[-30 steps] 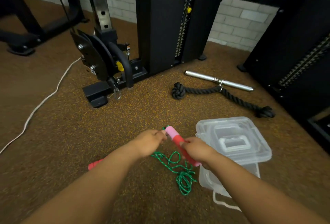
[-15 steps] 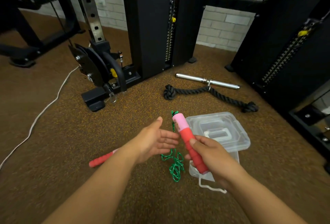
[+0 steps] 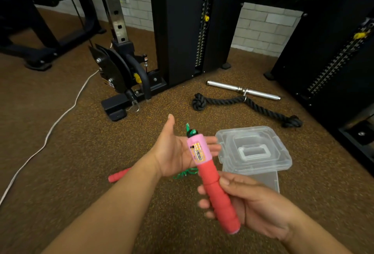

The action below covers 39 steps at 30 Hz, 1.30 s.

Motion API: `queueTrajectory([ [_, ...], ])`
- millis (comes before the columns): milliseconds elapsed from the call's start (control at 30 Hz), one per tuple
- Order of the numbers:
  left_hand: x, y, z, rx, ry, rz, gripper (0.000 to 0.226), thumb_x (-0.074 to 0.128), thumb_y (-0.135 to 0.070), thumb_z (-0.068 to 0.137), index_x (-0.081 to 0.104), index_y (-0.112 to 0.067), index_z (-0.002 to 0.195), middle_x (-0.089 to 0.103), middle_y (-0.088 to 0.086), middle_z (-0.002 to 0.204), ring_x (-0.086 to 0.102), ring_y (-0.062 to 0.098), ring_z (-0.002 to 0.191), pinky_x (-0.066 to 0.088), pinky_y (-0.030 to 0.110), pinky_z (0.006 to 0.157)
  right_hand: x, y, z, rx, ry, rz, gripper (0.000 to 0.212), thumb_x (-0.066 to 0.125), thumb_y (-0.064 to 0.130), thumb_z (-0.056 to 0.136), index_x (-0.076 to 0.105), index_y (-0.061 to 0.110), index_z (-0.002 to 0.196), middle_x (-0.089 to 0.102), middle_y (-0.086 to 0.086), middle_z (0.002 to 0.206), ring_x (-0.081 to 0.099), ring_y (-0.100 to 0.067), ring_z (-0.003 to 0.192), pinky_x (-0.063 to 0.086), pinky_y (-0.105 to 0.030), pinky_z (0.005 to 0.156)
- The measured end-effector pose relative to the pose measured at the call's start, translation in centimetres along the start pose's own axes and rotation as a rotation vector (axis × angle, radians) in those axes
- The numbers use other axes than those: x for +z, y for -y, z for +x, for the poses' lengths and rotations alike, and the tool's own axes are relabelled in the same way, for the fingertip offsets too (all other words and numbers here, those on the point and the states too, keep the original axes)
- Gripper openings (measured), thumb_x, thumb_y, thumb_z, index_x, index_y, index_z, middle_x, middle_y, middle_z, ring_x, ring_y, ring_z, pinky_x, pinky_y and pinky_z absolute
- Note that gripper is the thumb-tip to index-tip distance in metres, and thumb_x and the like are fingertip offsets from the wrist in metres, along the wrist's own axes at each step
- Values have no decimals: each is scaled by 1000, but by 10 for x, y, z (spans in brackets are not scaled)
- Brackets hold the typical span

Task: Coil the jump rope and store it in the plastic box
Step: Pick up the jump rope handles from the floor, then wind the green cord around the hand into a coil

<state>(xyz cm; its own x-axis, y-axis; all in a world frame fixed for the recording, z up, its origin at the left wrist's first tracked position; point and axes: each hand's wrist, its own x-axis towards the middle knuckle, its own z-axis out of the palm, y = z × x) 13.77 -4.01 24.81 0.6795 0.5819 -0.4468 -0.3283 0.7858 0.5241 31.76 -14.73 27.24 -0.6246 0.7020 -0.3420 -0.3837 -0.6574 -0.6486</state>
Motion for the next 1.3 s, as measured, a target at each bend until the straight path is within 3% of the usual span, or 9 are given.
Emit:
queueTrajectory([
  [267, -7, -8, -3, 26, -12, 33, 122, 4, -89, 67, 61, 6, 119, 61, 25, 125, 57, 32, 120, 39, 42, 103, -19, -8, 3, 118, -23, -212, 56, 78, 24, 73, 56, 2, 119, 67, -17, 104, 67, -25, 86, 54, -36, 83],
  [367, -7, -10, -2, 29, 10, 6, 118, 6, -87, 70, 63, 6, 116, 63, 25, 123, 60, 34, 116, 42, 42, 102, -18, -7, 4, 161, -22, -362, 40, 66, 19, 82, 57, 4, 117, 68, -9, 100, 67, -19, 84, 53, -29, 83],
  [600, 11, -9, -8, 97, -73, 199, 52, 33, -37, 99, 69, -1, 106, 71, 18, 109, 70, 25, 98, 55, 34, 86, -30, -13, 11, 217, -166, -819, 20, 54, 15, 93, 58, 18, 112, 61, 2, 85, 56, -12, 77, 45, -26, 71],
  [667, 14, -8, -9, 94, -94, 197, 54, 31, -37, 100, 70, -1, 105, 72, 18, 106, 71, 25, 95, 55, 33, 84, -37, -17, 15, 201, -229, -953, 24, 55, 19, 91, 58, 23, 114, 58, 0, 87, 51, -16, 78, 42, -33, 72],
  [933, 19, -9, -13, 26, -24, 139, 57, 28, -38, 99, 73, -2, 101, 75, 16, 97, 73, 25, 90, 56, 33, 81, -43, -29, 34, 20, -319, -1450, 26, 59, 23, 88, 55, 31, 112, 55, 14, 79, 47, 3, 67, 38, -18, 63],
  [1000, 23, -10, -15, -11, 10, 177, 56, 30, -38, 99, 72, -1, 102, 75, 15, 94, 73, 25, 87, 57, 32, 78, -39, -33, 35, 10, -306, -1423, 36, 62, 24, 86, 53, 31, 120, 56, 17, 86, 49, 6, 71, 40, -20, 67],
  [1133, 30, -10, -24, -61, 91, 219, 55, 32, -38, 97, 70, 0, 103, 75, 14, 91, 73, 25, 85, 58, 32, 76, -33, -15, 29, 22, -370, -1345, 54, 64, 21, 84, 42, 35, 132, 52, 14, 128, 51, -5, 118, 42, -22, 96],
  [1200, 34, -6, -30, -105, 149, 244, 55, 34, -40, 94, 70, 0, 105, 76, 14, 91, 73, 24, 86, 58, 31, 77, -28, 5, 26, -144, -479, -1215, 45, 57, 8, 88, 49, 42, 116, 60, 12, 122, 57, -9, 115, 46, -24, 95],
  [1300, 43, 5, -38, -168, 210, 285, 55, 34, -41, 92, 69, 0, 105, 76, 13, 92, 73, 22, 86, 59, 28, 74, -17, 28, 23, -263, -430, -995, 51, 50, -5, 90, 51, 34, 124, 62, 1, 124, 58, -7, 114, 47, -19, 95],
])
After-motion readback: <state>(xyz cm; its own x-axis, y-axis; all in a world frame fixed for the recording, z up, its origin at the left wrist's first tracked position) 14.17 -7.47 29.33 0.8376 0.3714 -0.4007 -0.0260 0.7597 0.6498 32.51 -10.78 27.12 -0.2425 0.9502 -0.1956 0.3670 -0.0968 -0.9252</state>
